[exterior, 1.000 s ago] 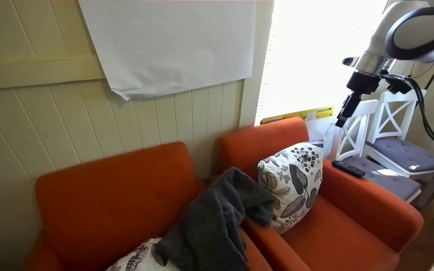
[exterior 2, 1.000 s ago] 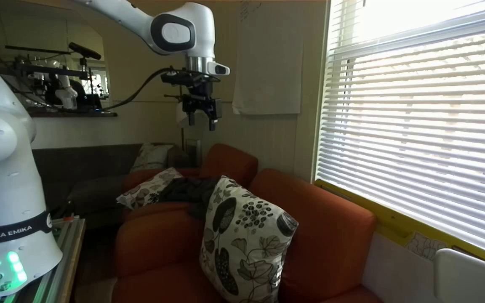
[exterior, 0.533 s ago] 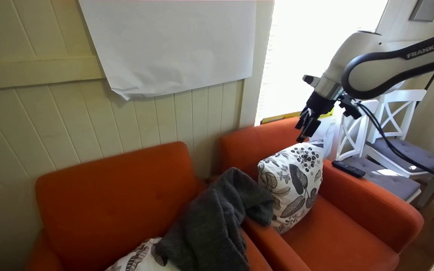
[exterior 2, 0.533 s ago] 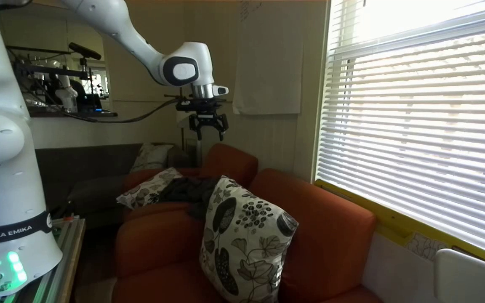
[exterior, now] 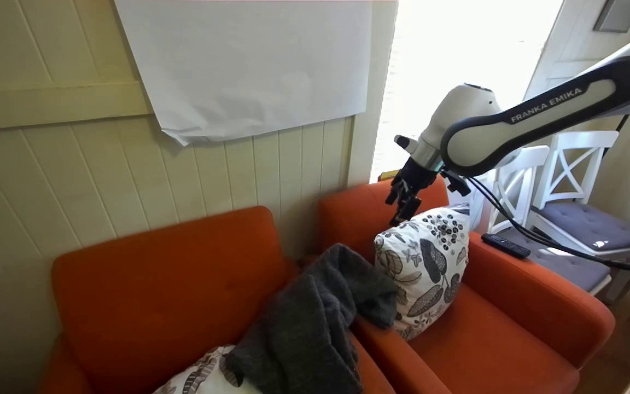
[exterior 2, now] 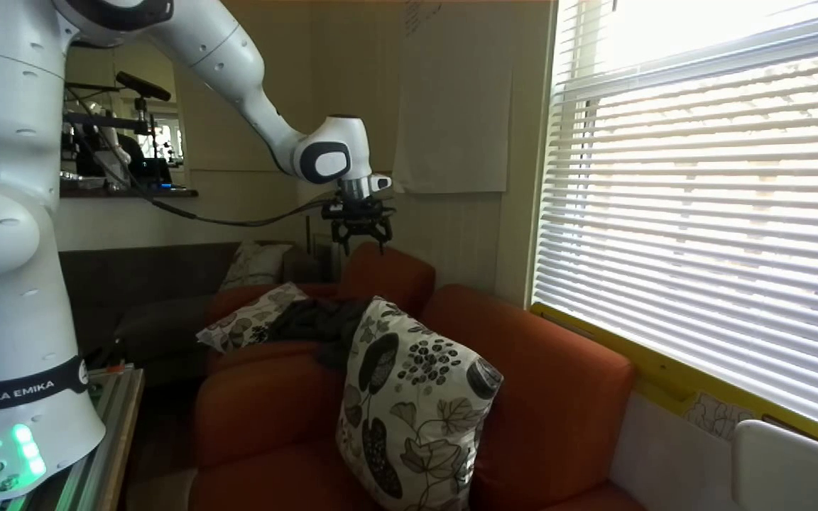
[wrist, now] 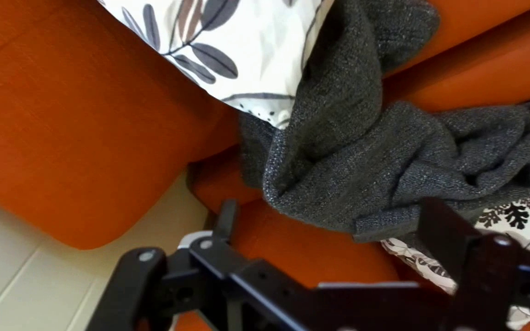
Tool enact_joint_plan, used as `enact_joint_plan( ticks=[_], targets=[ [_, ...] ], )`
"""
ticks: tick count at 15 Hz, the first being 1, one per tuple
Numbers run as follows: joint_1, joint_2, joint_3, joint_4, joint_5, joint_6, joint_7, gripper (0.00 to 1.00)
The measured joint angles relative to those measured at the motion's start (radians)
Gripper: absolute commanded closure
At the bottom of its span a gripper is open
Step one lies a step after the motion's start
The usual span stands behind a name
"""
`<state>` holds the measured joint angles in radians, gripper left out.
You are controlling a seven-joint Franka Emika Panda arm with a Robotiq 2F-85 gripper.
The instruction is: Move the grey towel to the right
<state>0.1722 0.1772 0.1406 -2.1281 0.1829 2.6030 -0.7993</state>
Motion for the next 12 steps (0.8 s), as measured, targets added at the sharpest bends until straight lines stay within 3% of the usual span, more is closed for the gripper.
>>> enact_joint_plan(
  ticks=[5,12],
  targets=[
    [-0.056,0.118,0.051,0.047,0.024,-0.001,-0.042,0.0],
    [-0.074,0.135,0.067,0.065,0.019,-0.001,-0.049,0.0]
  ],
)
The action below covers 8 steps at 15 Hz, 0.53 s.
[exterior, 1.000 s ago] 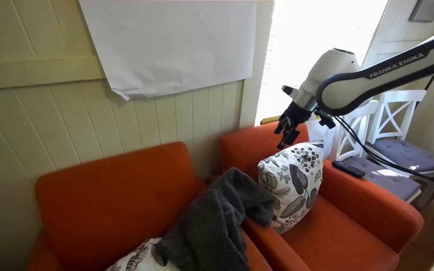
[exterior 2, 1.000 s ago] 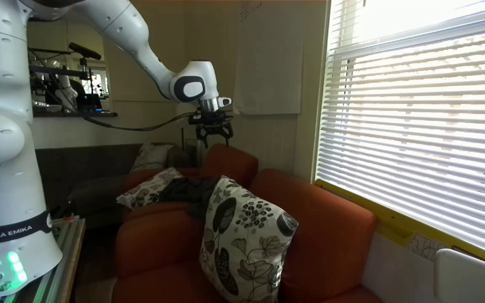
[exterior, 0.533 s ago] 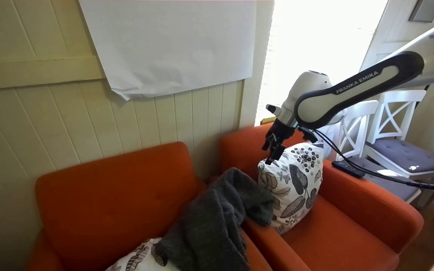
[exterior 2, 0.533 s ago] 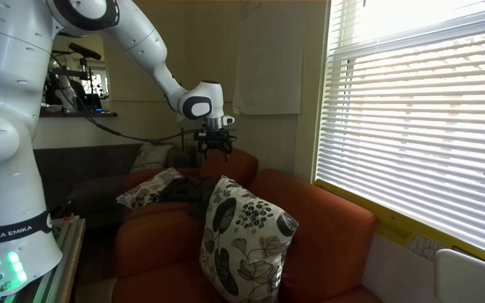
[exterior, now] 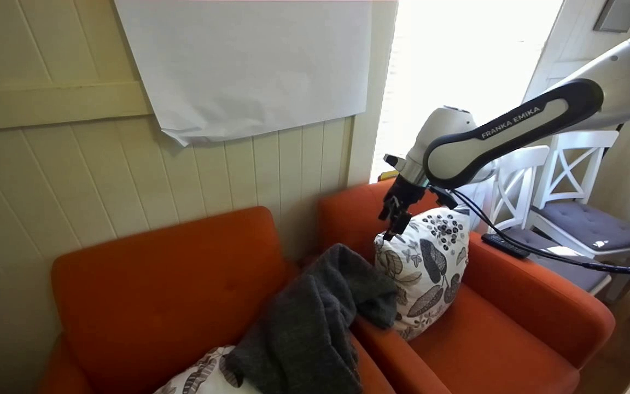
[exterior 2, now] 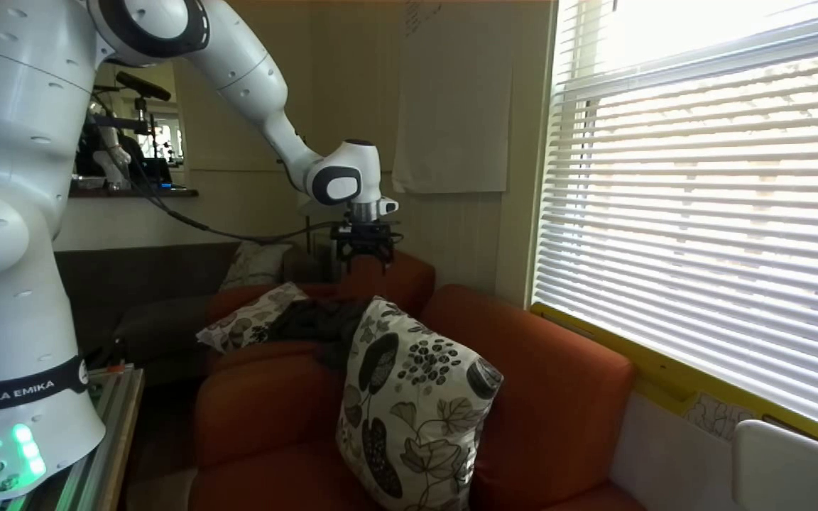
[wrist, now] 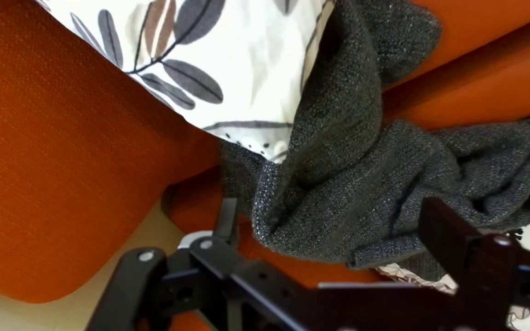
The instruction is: Move the grey towel to the right
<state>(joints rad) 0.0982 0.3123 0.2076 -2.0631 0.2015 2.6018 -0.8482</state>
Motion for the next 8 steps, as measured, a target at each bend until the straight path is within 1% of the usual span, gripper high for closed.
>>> enact_joint_plan(
  ticks=[4,6,8],
  targets=[
    [-0.021,0.066,-0.001,0.047,-0.04,0.001,-0.017,0.0],
    [-0.037,0.118,0.009,0.088,-0.041,0.005,-0.058,0.0],
    [-0.058,0.172,0.035,0.136,-0.041,0.009,-0.11,0.0]
  ],
)
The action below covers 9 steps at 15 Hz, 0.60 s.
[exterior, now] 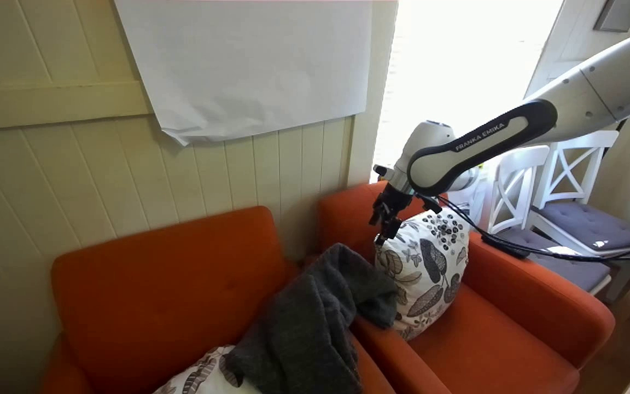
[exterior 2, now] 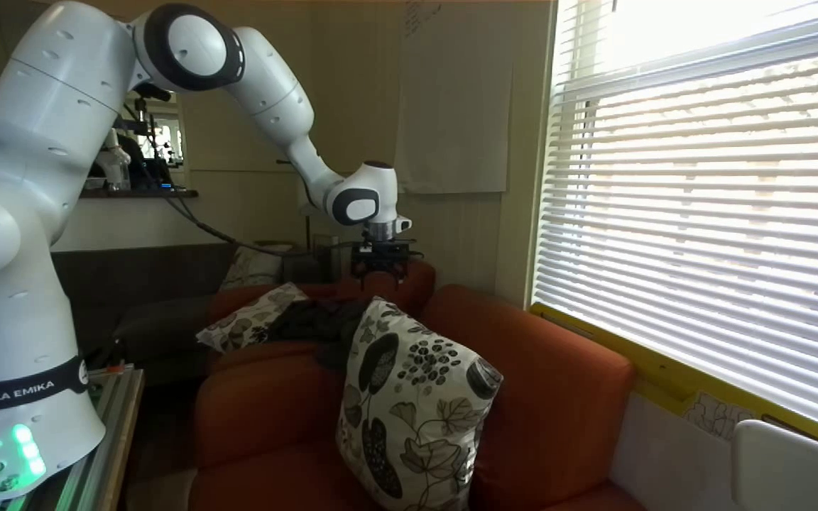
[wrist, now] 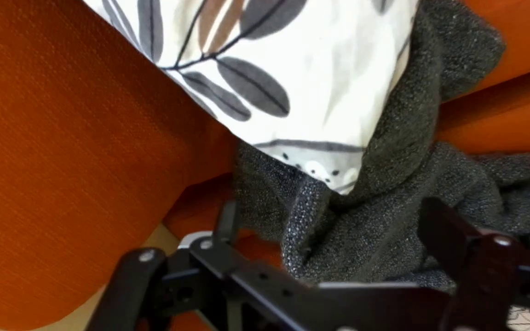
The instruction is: Move the grey towel to the right
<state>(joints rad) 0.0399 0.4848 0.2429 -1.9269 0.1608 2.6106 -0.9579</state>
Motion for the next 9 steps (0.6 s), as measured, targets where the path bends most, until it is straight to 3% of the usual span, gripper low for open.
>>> enact_joint_plan(
  ticks=[5,9],
  targets=[
    [-0.059,0.126,0.112,0.139,0.019,-0.068,-0.129,0.0],
    [-0.055,0.211,0.119,0.248,0.015,-0.163,-0.16,0.0]
  ],
)
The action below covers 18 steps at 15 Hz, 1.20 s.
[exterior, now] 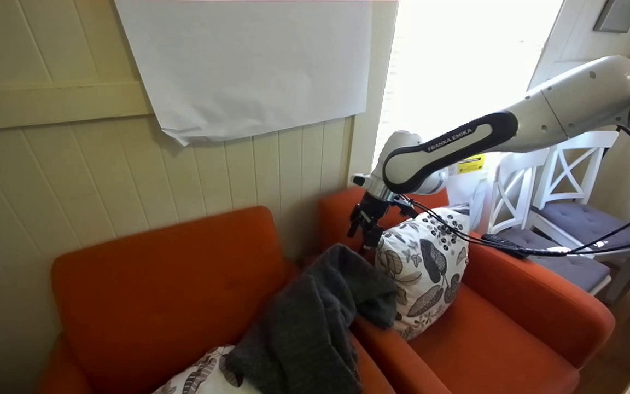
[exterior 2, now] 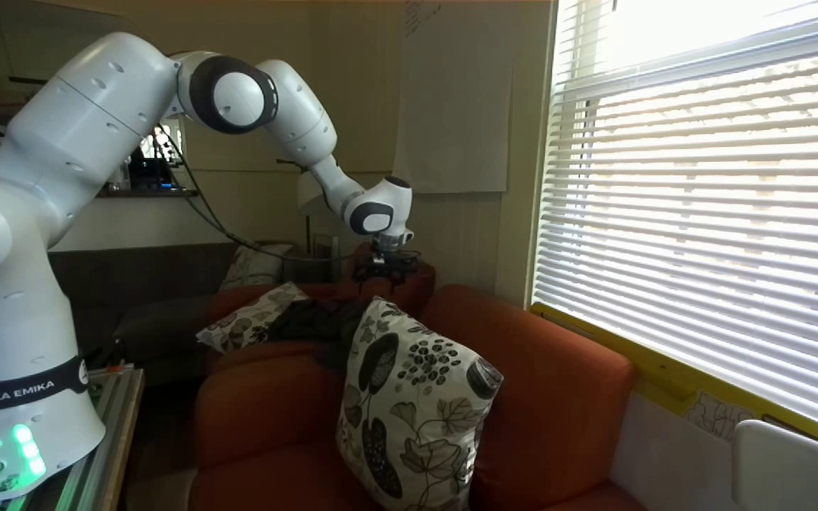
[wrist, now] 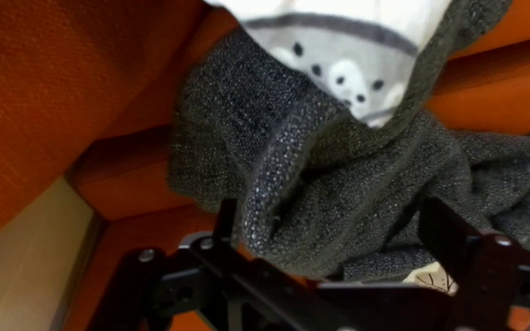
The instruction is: Move the grey towel to the right
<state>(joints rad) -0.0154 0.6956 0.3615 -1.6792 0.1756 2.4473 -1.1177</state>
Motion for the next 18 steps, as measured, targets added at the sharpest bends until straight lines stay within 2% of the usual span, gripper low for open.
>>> enact_joint_plan(
  ticks=[3,4,6,14,15,18],
  targets=[
    [0.018,0.07,-0.024,0.067,-0.009,-0.011,0.0,0.0],
    [0.025,0.092,-0.032,0.088,-0.013,-0.01,0.0,0.25],
    [0.035,0.135,-0.044,0.132,-0.023,-0.029,0.0,0.34],
    [0.06,0.238,-0.058,0.289,-0.038,-0.202,0.003,0.92],
    [0.061,0.237,-0.058,0.299,-0.038,-0.226,0.006,0.97],
    [0.059,0.223,-0.06,0.307,-0.038,-0.279,0.021,1.0]
  ],
)
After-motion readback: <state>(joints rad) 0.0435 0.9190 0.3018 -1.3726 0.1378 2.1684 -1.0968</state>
